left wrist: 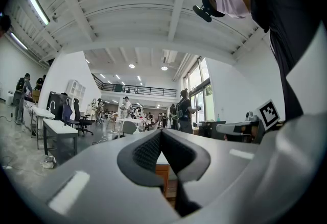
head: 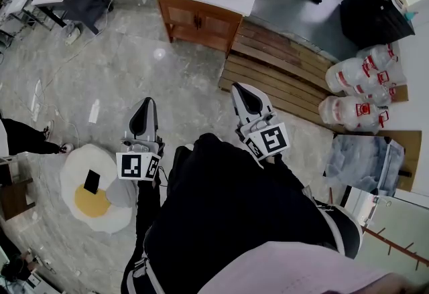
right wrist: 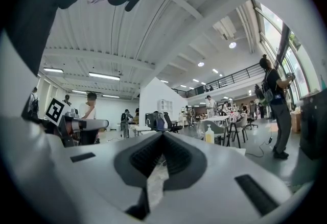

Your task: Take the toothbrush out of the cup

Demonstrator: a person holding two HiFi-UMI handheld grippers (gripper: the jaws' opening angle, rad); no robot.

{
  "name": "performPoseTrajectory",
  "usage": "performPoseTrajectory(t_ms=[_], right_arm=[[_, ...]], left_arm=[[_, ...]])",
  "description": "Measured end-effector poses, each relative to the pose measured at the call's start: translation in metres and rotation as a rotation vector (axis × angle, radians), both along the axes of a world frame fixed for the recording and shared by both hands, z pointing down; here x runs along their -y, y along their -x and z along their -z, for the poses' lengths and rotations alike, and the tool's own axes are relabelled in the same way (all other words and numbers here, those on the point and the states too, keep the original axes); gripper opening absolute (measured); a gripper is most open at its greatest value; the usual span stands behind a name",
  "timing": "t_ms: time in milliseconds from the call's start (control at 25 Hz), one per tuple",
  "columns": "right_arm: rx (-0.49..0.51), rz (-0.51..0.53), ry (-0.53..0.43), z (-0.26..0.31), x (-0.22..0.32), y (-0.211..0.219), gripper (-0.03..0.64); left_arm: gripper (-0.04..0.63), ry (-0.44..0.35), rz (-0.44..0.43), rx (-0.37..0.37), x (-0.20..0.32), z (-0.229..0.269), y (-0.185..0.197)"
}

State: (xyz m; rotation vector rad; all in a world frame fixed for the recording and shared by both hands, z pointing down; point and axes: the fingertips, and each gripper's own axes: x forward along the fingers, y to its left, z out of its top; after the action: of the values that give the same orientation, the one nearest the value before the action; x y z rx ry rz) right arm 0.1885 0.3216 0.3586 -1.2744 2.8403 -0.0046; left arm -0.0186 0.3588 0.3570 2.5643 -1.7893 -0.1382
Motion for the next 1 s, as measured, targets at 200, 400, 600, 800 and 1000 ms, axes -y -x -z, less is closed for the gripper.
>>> performPoseTrajectory(t_ms=[200, 400, 600, 800, 1000], right_arm=[[0.002, 0.003, -0.002, 0.000, -0.001, -0.001, -0.002], [0.003, 0.009, 0.000, 0.000, -0.002, -0.001, -0.002], [0.007, 0.013, 0.001, 0.000, -0.003, 0.001, -0.002], [0.008, 0.018, 0.005, -0.001, -0.005, 0.001, -0.002], [0.011, 0.021, 0.013, -0.002, -0.006, -0.004, -0.002]], left_arm=[[0.009, -0.006, -0.008, 0.006, -0.001, 0.001, -0.004], [0.018, -0.021, -0.010, 0.023, -0.003, 0.004, -0.008], [0.158, -0.025, 0.000, 0.022, -0.002, 0.004, -0.006], [0.261, -0.029, 0.001, 0.012, -0.003, 0.005, -0.006], [0.302, -0.022, -0.009, 0.015, -0.002, 0.002, -0.014]])
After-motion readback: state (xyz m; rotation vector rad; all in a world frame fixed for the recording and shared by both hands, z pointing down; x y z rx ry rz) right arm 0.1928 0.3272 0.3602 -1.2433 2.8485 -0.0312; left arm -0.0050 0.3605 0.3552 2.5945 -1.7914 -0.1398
